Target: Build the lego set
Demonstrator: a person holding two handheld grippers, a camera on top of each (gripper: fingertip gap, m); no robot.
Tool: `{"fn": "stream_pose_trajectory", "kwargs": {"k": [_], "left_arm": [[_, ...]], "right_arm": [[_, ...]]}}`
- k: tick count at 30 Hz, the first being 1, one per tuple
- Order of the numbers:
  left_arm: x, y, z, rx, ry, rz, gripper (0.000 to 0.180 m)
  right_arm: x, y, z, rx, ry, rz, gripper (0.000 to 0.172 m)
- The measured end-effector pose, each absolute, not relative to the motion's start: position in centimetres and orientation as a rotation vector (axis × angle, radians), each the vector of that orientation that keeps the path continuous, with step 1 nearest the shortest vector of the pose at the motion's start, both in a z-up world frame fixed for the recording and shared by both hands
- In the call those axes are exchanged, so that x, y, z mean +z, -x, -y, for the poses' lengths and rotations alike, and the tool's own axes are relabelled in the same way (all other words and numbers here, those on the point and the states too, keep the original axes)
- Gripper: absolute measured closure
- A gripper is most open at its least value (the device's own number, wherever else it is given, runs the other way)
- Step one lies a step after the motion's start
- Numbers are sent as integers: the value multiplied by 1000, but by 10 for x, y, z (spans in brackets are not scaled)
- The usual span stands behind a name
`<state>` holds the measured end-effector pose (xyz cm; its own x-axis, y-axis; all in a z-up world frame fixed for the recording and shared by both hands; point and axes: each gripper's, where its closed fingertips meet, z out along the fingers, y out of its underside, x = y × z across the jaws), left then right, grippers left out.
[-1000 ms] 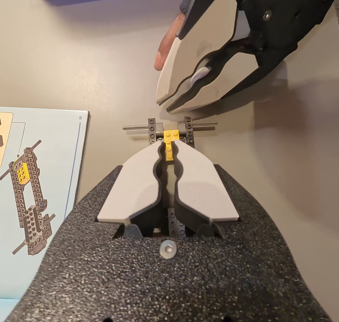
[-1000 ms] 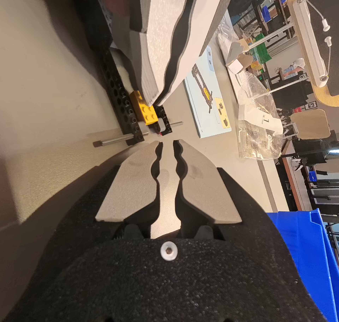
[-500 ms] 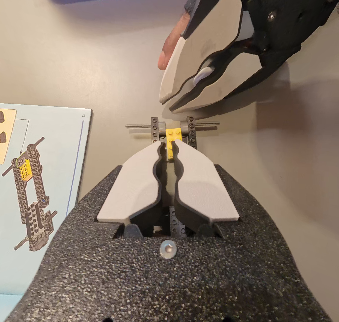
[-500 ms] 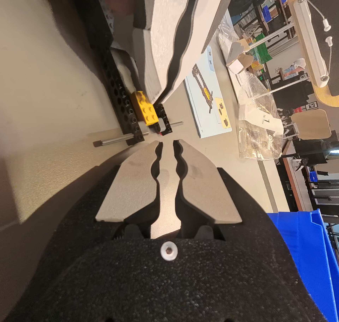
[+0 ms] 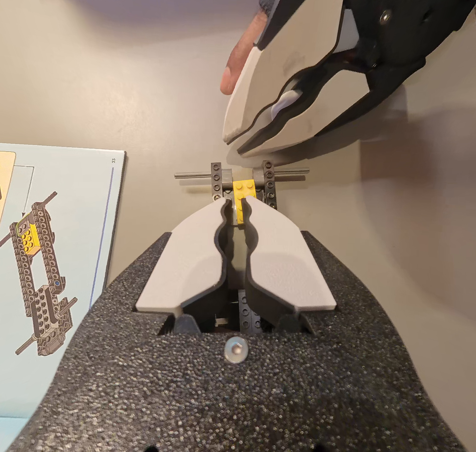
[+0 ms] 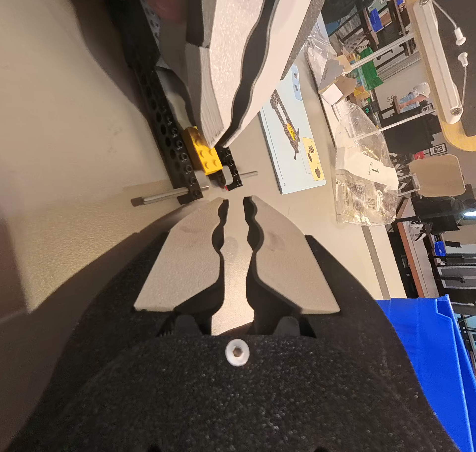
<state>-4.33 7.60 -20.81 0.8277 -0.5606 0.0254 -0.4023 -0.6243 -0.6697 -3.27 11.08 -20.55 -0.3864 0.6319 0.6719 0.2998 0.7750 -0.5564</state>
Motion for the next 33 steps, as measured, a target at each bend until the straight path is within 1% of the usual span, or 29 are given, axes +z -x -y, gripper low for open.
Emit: {"fn": "stream_pose_trajectory", "kwargs": {"k": [11,17,24,33], "left_arm": [[-202,40,-75,-317,2299,-712,172],[-208,36,-72,-294,2332,-758,164],[-209,38,-76,-288,2336,-757,171],[-209,38,-76,-303,2327,-776,172]], "right_arm": [[-205,33,-111,426,698,1992,159],[-205,33,-111,425,696,1993,159],[-205,32,-111,421,693,1993,159],[-205,32,-111,418,689,1995,159]]}}
